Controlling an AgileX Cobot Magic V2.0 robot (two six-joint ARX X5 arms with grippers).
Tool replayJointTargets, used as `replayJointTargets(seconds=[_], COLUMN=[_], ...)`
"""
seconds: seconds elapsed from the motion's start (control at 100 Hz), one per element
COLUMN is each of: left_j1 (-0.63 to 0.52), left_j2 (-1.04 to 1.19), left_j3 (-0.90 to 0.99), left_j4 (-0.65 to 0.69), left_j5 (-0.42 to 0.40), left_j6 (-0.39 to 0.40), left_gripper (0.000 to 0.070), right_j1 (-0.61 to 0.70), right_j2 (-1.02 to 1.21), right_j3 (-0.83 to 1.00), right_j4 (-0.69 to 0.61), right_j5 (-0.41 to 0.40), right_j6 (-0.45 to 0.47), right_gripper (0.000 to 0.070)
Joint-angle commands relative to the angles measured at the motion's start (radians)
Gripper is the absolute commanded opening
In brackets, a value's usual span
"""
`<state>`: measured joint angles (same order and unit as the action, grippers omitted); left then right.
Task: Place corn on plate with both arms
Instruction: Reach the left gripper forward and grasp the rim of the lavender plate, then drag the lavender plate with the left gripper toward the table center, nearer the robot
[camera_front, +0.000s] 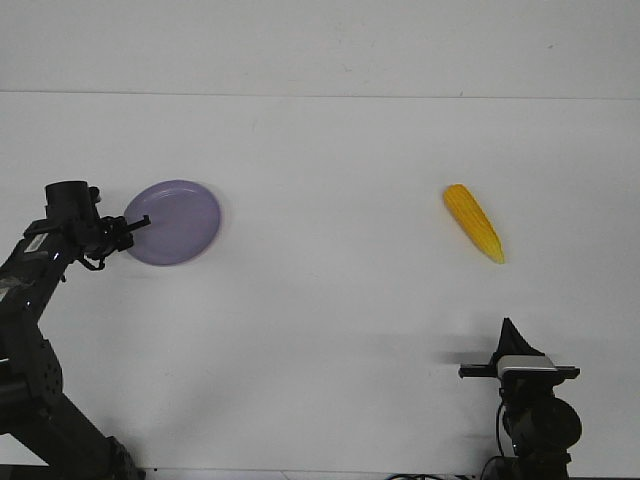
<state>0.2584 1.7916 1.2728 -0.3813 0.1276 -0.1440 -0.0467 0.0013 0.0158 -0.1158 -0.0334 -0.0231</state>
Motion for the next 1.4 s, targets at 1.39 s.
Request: replayJointTargets(seconds=[1.39], left_j1=[-0.779], left_j2=[-0.573], left_j3=[-0.538], left_j4=[0.159], left_j5=[0.07], left_j6=[-0.204], left_gripper=[0.0008], right_j1=[-0.001], right_j2=[0.0], right_j3=[-0.003], right_j4=[0.011], right_j5=[0.0], right_j6=[0.0], right_gripper=[0.0002])
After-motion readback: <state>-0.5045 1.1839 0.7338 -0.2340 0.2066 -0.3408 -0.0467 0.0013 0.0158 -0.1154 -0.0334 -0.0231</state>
